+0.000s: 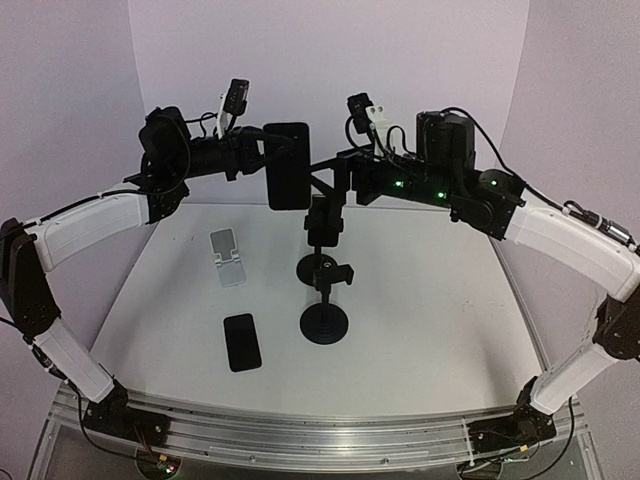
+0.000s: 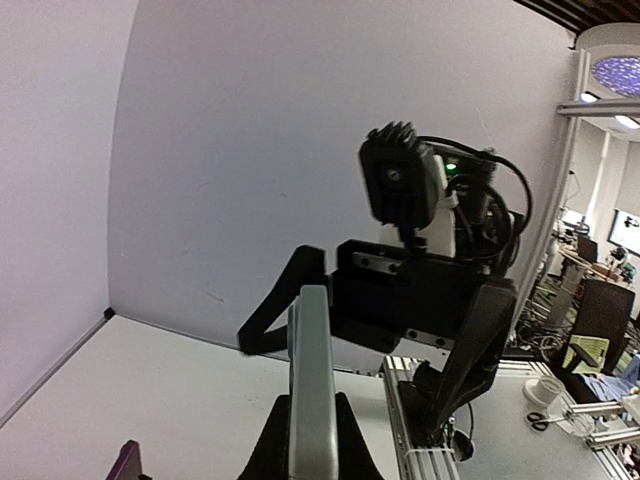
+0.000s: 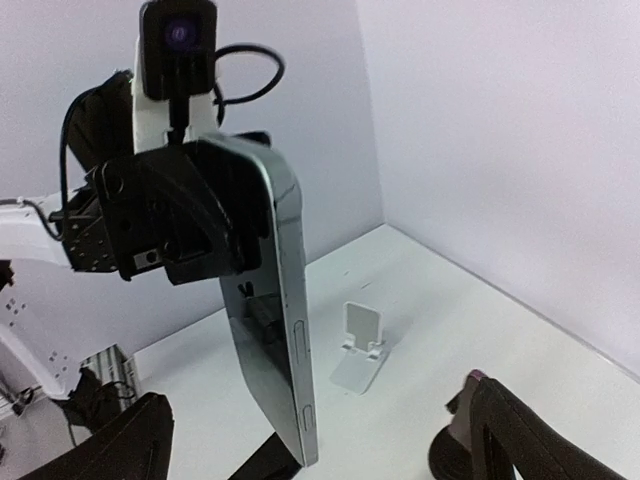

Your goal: Place the phone on the phone stand

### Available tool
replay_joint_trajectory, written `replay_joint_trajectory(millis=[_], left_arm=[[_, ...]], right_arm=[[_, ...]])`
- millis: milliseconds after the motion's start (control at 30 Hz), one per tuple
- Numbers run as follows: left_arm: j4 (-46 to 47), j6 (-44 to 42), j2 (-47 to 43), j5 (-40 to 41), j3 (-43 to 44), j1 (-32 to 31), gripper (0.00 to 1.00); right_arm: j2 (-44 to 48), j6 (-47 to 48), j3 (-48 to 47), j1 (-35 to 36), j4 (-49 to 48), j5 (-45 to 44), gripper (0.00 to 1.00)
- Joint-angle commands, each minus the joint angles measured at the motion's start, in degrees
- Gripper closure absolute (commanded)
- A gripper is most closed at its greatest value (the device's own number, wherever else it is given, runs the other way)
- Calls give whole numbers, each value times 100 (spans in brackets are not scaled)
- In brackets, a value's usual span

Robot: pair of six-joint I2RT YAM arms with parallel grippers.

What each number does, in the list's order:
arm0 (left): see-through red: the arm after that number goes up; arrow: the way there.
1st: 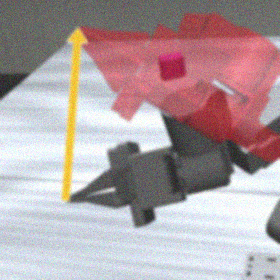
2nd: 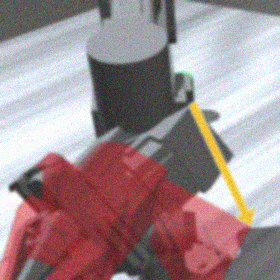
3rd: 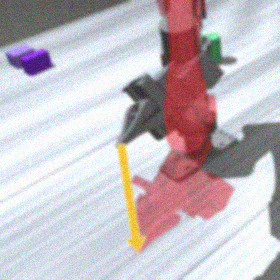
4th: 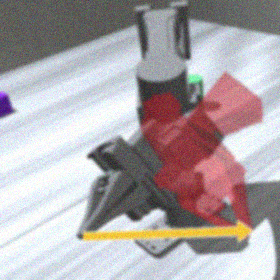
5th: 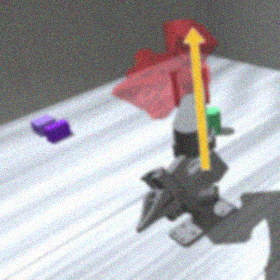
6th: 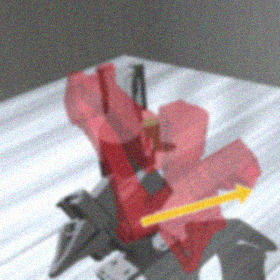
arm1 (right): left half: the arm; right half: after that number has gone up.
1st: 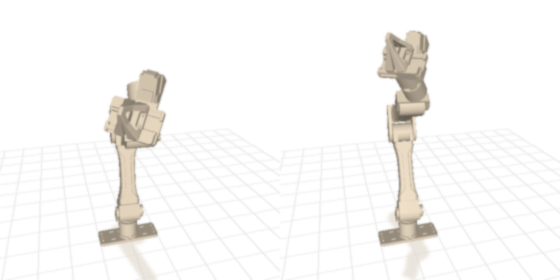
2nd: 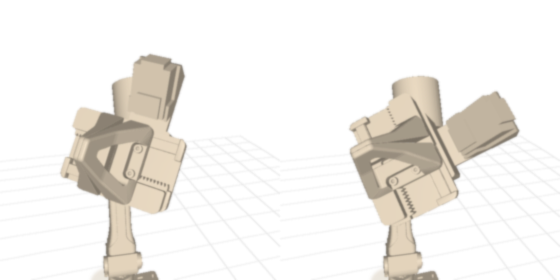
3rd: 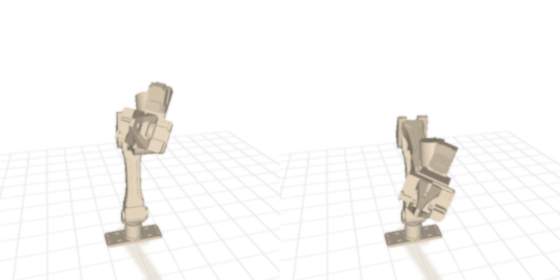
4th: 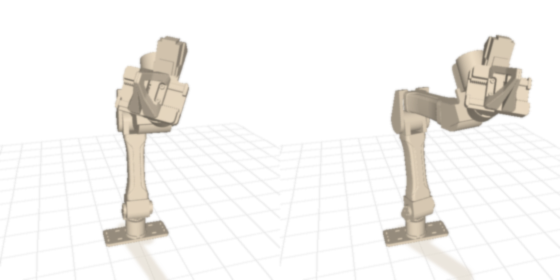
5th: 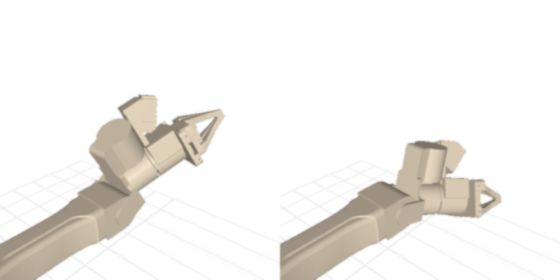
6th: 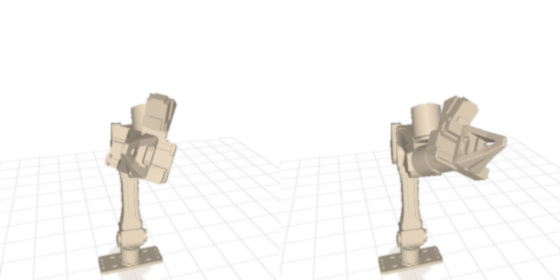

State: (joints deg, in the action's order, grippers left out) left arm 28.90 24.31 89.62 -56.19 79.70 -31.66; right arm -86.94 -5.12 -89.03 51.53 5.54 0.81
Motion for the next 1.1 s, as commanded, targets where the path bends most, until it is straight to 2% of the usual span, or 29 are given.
replay_joint_trajectory(millis=[0, 67, 233, 400, 433, 500, 667, 800, 833, 1000, 1067], left_arm=[[1167, 545, -265, -724, 18, -16, 100], [1251, 624, -292, -792, -13, -16, 100], [1327, 780, -355, -802, -80, -16, 100], [1303, 928, -351, -782, -88, -24, 100], [1273, 945, -350, -789, -95, -25, 100], [1152, 961, -341, -796, -104, -24, 100], [900, 961, -373, -849, -221, -24, 99], [816, 1017, -290, -1241, -265, -25, 70], [846, 1007, -294, -1287, -284, -25, 68], [705, 818, -295, -1289, -271, -27, 67], [629, 739, -281, -1198, -199, -33, 72]], right_arm=[[-445, -154, -215, -11, -229, 1441, 7], [-553, -185, -284, -27, -382, 1699, 14], [-734, -285, -322, -36, -557, 2073, 45], [-861, -437, -297, -38, -937, 2334, 70], [-885, -447, -320, -38, -969, 2351, 77], [-903, -462, -341, -37, -1012, 2313, 99], [-828, -281, -357, -42, -1020, 2296, 100], [-807, -105, -529, -70, -1011, 2436, 100], [-802, -79, -561, -75, -1011, 2471, 100], [-799, 2, -641, -90, -982, 2494, 100], [-837, 23, -680, -90, -918, 2519, 100]])
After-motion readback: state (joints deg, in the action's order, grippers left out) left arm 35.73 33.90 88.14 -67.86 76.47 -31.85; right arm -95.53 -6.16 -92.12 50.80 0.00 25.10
